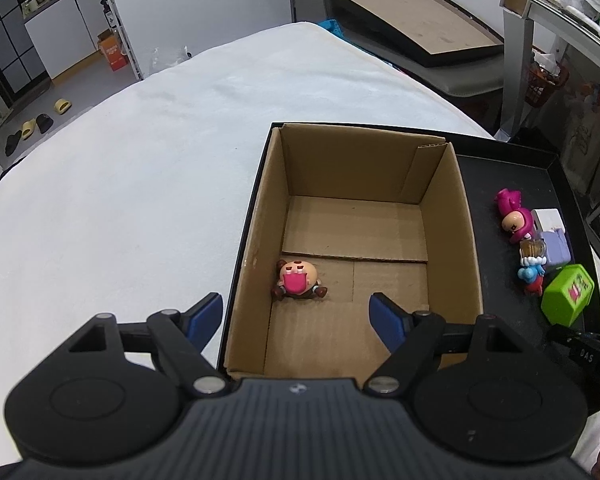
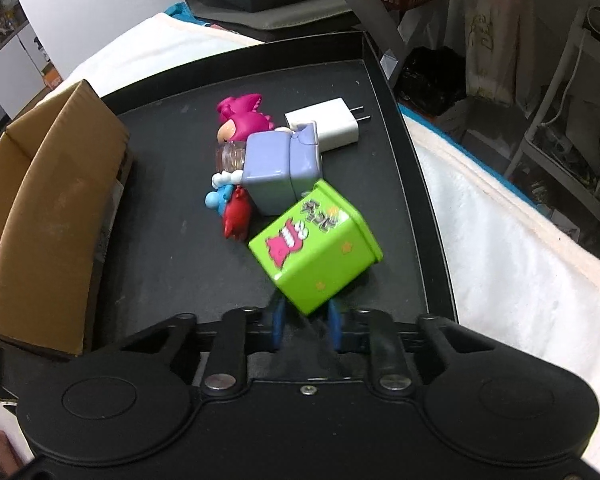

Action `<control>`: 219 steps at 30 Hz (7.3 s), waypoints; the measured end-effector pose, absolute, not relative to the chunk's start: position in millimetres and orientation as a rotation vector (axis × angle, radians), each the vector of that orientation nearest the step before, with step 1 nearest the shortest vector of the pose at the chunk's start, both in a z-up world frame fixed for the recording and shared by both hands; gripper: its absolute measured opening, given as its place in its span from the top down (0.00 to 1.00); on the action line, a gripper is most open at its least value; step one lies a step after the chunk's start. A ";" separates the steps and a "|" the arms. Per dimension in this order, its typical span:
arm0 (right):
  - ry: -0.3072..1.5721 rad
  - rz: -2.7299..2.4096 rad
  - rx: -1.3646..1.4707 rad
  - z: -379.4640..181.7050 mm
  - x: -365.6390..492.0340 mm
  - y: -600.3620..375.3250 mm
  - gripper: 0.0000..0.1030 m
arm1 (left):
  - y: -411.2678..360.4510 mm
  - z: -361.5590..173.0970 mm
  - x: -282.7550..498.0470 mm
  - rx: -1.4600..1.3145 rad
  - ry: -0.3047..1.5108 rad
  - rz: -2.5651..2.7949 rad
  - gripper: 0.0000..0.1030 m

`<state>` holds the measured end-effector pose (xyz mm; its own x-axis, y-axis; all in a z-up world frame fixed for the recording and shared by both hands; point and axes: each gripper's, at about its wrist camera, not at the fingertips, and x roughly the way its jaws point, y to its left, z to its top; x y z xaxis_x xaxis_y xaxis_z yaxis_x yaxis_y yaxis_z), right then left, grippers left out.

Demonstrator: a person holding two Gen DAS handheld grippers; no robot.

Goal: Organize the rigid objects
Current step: 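Close the right gripper on the green cartoon cube, then lift the green cube into the box and open the right gripper while the left gripper grips the box wall, then release the box wall with the left gripper and move the right gripper back over the tray, then close the right gripper on the small red-blue figure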

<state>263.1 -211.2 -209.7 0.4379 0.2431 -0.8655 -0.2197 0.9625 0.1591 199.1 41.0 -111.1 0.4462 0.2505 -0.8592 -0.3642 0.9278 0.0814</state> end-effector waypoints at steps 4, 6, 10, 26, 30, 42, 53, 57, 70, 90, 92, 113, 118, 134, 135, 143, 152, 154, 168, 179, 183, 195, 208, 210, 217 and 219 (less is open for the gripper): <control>1.057 0.296 0.022 -202.6 257.8 -211.7 1.00 | 43.3 -110.6 197.3 -0.126 1.037 0.376 0.23; 1.060 0.294 0.027 -201.8 256.5 -212.0 1.00 | 45.1 -110.3 196.3 -0.133 1.037 0.375 0.23; 1.075 0.279 0.086 -202.2 258.5 -219.8 1.00 | 47.0 -108.6 193.8 -0.138 1.031 0.372 0.23; 1.013 0.244 0.200 -199.7 274.9 -222.6 0.42 | 63.8 -113.6 196.7 -0.190 1.024 0.365 0.23; 0.990 0.218 0.142 -203.0 279.3 -215.4 0.38 | 66.1 -114.5 198.6 -0.197 1.021 0.358 0.23; 0.971 0.204 0.165 -205.2 292.1 -215.1 0.28 | 65.7 -116.0 198.2 -0.190 1.029 0.359 0.23; 0.970 0.243 0.158 -195.6 279.3 -218.9 0.45 | 64.2 -115.2 197.7 -0.192 1.026 0.369 0.23; 0.962 0.249 0.147 -187.8 270.7 -221.1 0.45 | 65.1 -114.0 196.6 -0.196 1.023 0.365 0.23; 0.900 0.274 0.147 -150.6 254.5 -220.2 0.45 | 83.3 -119.1 191.3 -0.276 0.996 0.359 0.23; 0.828 0.317 0.031 -103.4 240.6 -152.7 0.45 | 107.6 -137.3 178.6 -0.343 0.969 0.285 0.35; 0.822 0.323 0.018 -100.4 237.7 -142.8 0.45 | 109.0 -140.1 178.1 -0.361 0.957 0.274 0.46; 0.783 0.403 -0.162 -84.7 219.3 -45.0 0.45 | 135.5 -153.8 167.2 -0.505 0.949 0.208 0.84; 0.785 0.427 -0.208 -87.3 217.3 -23.1 0.45 | 137.4 -154.9 166.6 -0.514 0.944 0.202 0.84; 0.726 0.510 -0.271 -76.2 219.7 28.2 0.41 | 148.5 -158.4 164.7 -0.572 0.937 0.178 0.83; 0.730 0.508 -0.274 -77.0 219.0 26.8 0.41 | 148.2 -158.4 164.9 -0.571 0.938 0.180 0.83; 0.761 0.468 -0.277 -82.6 211.5 3.6 0.39 | 145.1 -156.6 164.9 -0.556 0.936 0.181 0.82; 0.753 0.424 -0.247 -78.1 211.8 -35.7 0.34 | 135.9 -151.9 169.2 -0.500 0.957 0.199 0.81; 0.756 0.415 -0.237 -78.9 214.4 -44.8 0.33 | 135.2 -149.4 168.2 -0.491 0.956 0.208 0.81; 0.785 0.386 -0.148 -95.6 228.4 -105.6 0.30 | 118.1 -129.8 174.7 -0.394 0.953 0.274 0.51; 0.819 0.344 -0.054 -120.7 243.9 -157.4 0.20 | 90.3 -120.8 190.8 -0.283 0.979 0.285 0.50; 0.833 0.327 0.002 -131.6 251.5 -173.9 0.16 | 80.0 -118.2 194.9 -0.268 0.976 0.318 0.50; 0.880 0.339 0.049 -172.2 275.4 -185.7 0.16 | 64.0 -111.1 209.2 -0.177 0.967 0.378 0.50; 0.919 0.366 0.177 -197.1 298.0 -187.3 0.21 | 60.5 -111.3 219.7 -0.152 0.977 0.434 0.50; 0.922 0.371 0.222 -197.6 300.8 -189.7 0.21 | 59.5 -111.2 219.3 -0.145 0.978 0.437 0.50; 0.957 0.380 0.375 -203.6 307.4 -202.6 0.21 | 58.8 -112.7 218.5 -0.139 0.982 0.441 0.50; 0.966 0.375 0.422 -205.3 309.8 -206.6 0.21 | 60.3 -113.9 217.7 -0.143 0.985 0.442 0.50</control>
